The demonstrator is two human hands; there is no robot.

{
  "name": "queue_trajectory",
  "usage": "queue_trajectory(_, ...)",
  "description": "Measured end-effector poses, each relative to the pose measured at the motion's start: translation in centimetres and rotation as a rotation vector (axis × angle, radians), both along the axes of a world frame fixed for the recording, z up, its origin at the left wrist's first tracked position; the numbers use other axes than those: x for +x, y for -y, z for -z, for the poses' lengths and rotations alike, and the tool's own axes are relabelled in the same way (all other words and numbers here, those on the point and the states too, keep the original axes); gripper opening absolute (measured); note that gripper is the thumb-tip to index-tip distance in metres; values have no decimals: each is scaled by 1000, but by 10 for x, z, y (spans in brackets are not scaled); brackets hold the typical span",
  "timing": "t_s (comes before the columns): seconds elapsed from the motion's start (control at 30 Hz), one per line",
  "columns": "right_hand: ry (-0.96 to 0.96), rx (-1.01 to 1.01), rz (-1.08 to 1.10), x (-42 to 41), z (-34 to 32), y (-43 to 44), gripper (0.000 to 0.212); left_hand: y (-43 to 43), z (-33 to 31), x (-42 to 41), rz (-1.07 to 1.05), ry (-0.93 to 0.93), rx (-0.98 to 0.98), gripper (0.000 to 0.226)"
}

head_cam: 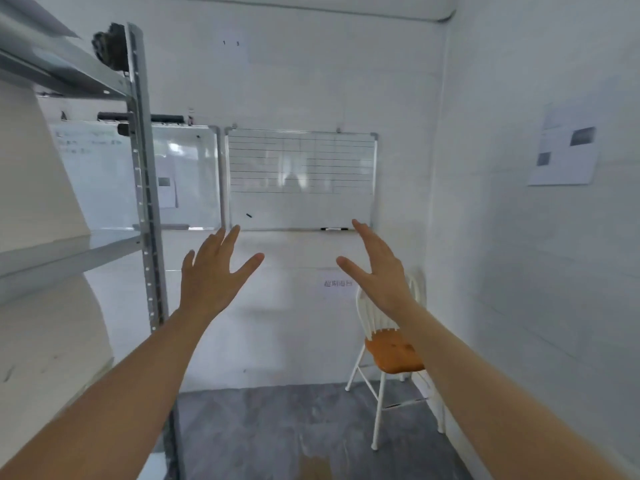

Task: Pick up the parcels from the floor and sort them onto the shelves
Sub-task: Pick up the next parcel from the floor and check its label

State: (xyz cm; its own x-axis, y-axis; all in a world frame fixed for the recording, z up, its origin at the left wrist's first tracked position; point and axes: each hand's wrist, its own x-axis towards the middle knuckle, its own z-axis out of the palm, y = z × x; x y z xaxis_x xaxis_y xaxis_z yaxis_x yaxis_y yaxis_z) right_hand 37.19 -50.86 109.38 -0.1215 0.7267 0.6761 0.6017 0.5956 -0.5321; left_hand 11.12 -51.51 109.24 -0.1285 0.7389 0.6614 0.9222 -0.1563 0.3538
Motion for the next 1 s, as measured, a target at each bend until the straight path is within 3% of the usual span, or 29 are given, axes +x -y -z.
queue_trajectory(0.3, 15, -112, 221, 27, 36, -104, 71, -142, 44, 32, 159, -2, -134, 75)
queue_trajectory(0.73, 73, -215, 237, 56, 101, -312, 85, -344, 110, 66, 151, 27, -204, 85)
queue_trajectory(0.87, 34, -268, 188, 49, 152, -361, 97, -384, 169, 71, 148, 89, -259, 90)
queue_trajectory(1.0, -97, -381, 144, 41, 243, -393, 91, -408, 259, 72, 135, 139, -371, 90)
